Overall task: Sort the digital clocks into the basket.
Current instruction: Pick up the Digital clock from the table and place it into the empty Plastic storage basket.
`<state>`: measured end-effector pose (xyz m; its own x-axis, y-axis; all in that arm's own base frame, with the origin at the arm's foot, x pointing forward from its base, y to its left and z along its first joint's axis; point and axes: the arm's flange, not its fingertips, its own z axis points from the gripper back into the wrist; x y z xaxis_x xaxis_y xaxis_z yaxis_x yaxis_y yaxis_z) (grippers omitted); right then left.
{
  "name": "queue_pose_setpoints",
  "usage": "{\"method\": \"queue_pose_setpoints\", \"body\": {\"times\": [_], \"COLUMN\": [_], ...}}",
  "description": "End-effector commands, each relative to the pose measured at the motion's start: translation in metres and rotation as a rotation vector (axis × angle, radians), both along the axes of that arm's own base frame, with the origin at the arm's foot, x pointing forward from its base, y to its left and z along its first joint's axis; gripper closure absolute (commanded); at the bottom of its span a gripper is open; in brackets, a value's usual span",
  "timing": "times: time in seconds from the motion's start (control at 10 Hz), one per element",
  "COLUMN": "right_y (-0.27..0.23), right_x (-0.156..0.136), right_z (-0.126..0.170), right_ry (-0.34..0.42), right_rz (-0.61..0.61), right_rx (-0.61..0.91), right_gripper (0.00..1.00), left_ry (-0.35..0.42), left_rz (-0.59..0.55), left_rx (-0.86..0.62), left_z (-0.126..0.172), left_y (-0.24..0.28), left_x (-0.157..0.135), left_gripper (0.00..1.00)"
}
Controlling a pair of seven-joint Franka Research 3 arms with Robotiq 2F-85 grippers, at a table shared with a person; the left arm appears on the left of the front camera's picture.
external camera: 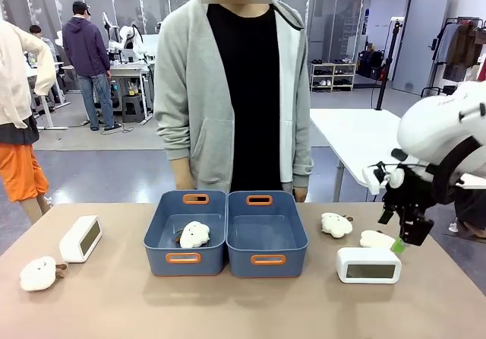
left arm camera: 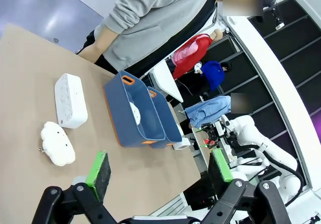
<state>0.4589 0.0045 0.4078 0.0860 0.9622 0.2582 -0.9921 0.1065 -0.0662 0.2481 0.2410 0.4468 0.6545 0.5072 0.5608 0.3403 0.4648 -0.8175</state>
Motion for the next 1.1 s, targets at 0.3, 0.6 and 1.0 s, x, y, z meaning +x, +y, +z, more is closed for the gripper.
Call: {"method": "queue_pose_setpoints", "body": {"times": [0.3,0.6,1.0], "right_y": [0.018,0.032,0.040], "right_x": [0.006,0.014,0.015], "right_z": [-0.057,-0.088,-0.092], "right_ry": [-0.020,-0.016,-0.002], "right_rz": [0.066,0.084,0.107], "right_rx": [-0.075,-0.131,-0.143], "right_gripper": [0.00,0.00,1.00], "left_ry": [-0.027,-0.027,-0.027], "left_rz": [-0.005,-0.005,-0.005], "left_rx": [-0.009,-0.009,-0.009], "left_z": [0.001,0.001,0.001], "left_y": [0.002,0.002,0.002], "left_x": [0.001,0.001,0.001], "left_gripper": [0.00,0.00,0.00]}}
